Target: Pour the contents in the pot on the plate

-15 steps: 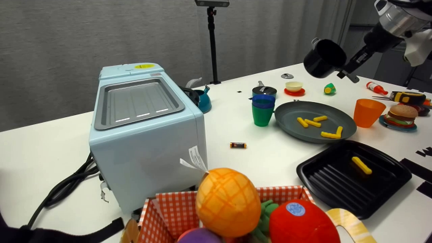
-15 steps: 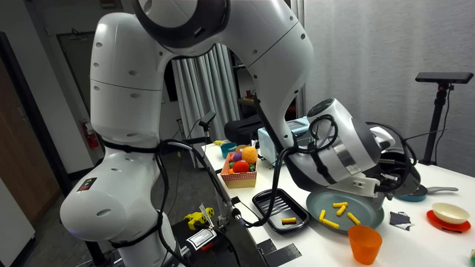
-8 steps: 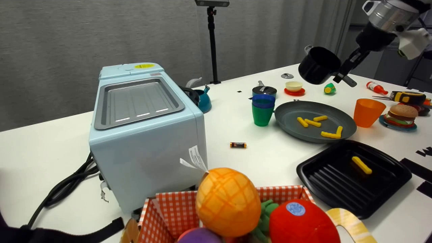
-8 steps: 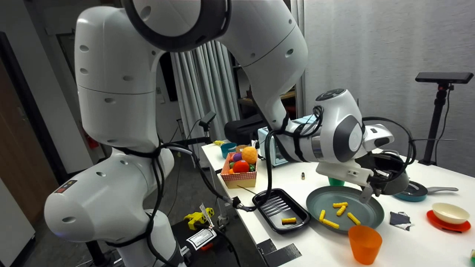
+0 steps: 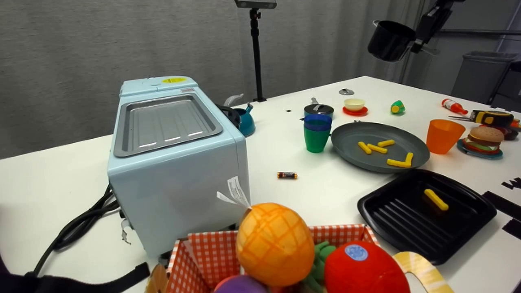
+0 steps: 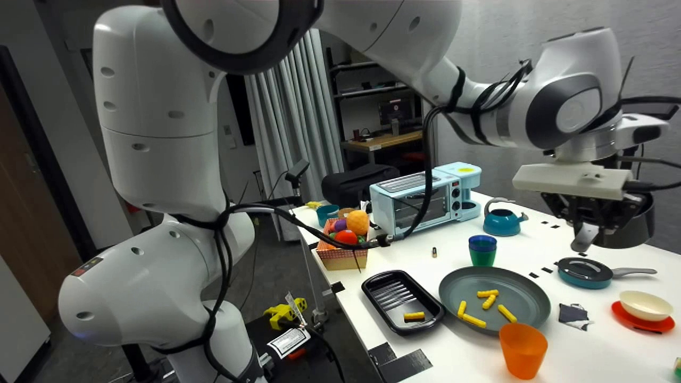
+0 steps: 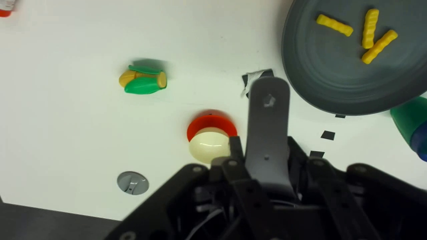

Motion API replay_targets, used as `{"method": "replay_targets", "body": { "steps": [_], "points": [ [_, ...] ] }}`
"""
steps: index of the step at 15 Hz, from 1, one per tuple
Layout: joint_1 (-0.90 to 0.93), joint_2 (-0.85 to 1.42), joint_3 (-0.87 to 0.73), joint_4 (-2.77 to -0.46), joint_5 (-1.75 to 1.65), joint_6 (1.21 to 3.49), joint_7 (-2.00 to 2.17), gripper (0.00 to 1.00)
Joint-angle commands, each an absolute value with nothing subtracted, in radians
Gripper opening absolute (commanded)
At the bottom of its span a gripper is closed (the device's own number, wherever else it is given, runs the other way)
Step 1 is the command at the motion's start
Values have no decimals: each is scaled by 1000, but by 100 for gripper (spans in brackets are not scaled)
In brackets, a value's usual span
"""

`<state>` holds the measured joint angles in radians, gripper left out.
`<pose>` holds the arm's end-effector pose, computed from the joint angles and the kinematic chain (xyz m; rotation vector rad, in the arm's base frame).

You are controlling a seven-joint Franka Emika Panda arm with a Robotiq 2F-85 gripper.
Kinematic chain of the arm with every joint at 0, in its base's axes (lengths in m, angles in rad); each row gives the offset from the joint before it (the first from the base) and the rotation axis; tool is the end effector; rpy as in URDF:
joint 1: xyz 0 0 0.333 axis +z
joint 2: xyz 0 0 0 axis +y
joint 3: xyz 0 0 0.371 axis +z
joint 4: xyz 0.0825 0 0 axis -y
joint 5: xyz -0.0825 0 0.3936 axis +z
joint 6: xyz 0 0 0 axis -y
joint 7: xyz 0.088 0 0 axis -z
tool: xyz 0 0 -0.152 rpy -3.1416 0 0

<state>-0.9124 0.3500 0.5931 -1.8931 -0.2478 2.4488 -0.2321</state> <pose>0.6339 -0.2472 0.3785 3.0444 0.0424 0.4074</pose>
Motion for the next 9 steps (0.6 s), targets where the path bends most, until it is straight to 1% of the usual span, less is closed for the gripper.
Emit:
{"method": "replay_targets", "body": {
  "steps": [1,5,9],
  "points": [
    [-692,412,344,-1707,-136,2307,-366,9],
    [-520,491,158,-1616,-76,2261,-423,9],
    [-418,566,73,-1579,-27,2253,-461,9]
  ]
}}
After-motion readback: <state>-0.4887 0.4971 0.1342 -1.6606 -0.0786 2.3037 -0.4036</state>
